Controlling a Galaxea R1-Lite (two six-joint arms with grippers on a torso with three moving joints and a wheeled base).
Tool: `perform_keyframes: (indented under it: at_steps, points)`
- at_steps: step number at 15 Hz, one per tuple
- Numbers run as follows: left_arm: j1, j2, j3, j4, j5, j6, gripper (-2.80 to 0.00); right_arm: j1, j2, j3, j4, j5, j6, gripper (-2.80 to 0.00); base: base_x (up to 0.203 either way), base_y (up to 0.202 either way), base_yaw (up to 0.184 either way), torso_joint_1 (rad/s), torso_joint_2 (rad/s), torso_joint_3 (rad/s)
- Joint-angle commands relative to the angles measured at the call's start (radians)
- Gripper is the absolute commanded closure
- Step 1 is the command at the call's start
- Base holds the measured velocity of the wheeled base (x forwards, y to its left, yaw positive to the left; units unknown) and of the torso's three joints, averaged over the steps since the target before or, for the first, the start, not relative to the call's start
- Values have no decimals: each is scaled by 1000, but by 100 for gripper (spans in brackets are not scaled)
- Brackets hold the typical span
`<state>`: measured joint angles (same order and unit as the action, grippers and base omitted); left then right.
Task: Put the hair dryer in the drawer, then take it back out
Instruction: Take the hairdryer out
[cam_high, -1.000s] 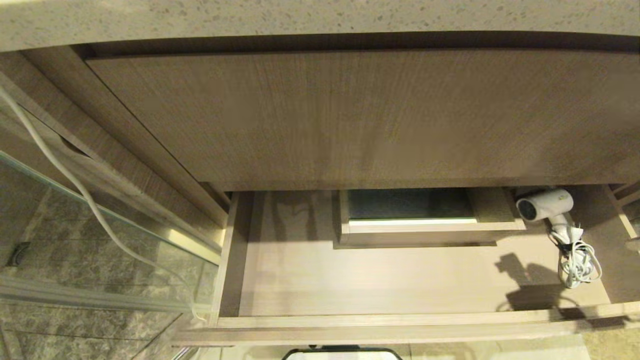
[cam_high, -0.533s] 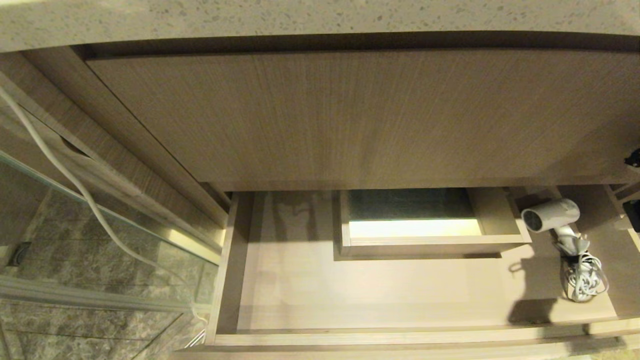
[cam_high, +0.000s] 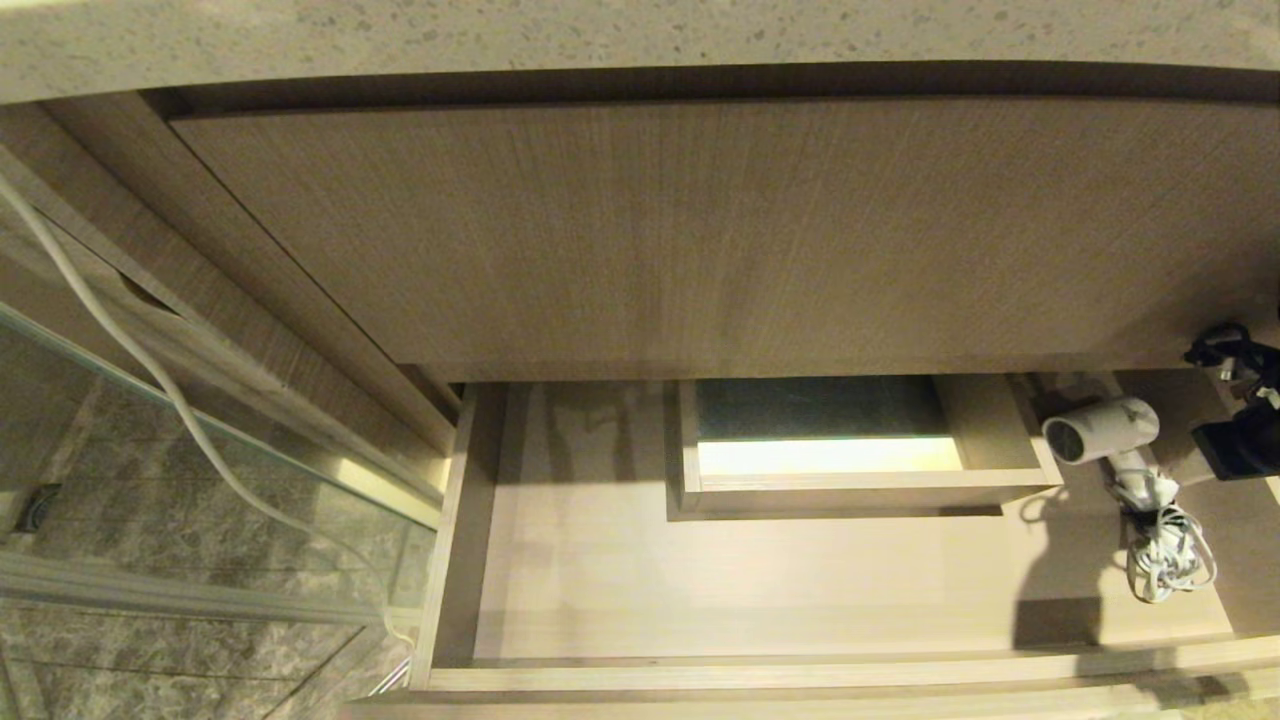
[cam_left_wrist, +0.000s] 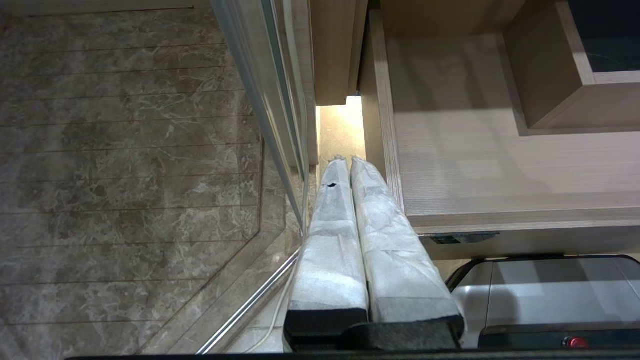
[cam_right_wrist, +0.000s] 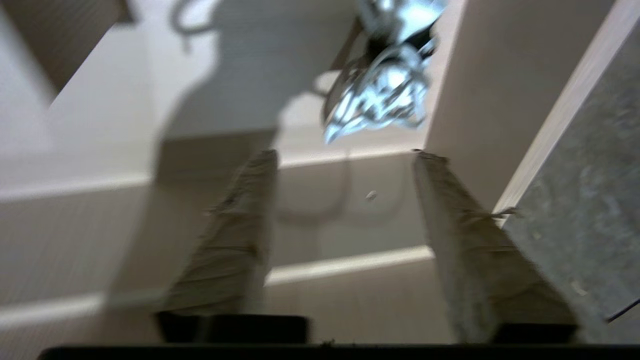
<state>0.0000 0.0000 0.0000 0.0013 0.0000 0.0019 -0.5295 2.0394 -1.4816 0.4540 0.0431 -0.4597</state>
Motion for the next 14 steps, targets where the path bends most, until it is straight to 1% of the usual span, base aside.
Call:
perform_keyframes:
  at_steps: [1,6,10,13,14]
  points:
    - [0,0,0,0,0,0,0,17,111,-85,-3,-11,17,-280,0,0,0,0,0,0]
    - [0,-2,0,0,0,0,0,8,220,-125,-54,-6,24,-280,0,0,0,0,0,0]
    - [0,-1,0,0,0,0,0,-10,290,-173,-91,78,19,-280,0,0,0,0,0,0]
    - [0,0,0,0,0,0,0,-28,255,-143,-59,86,15,-280,0,0,0,0,0,0]
    - [0,0,0,0,0,0,0,-33,224,-122,-48,120,7,-280,0,0,0,0,0,0]
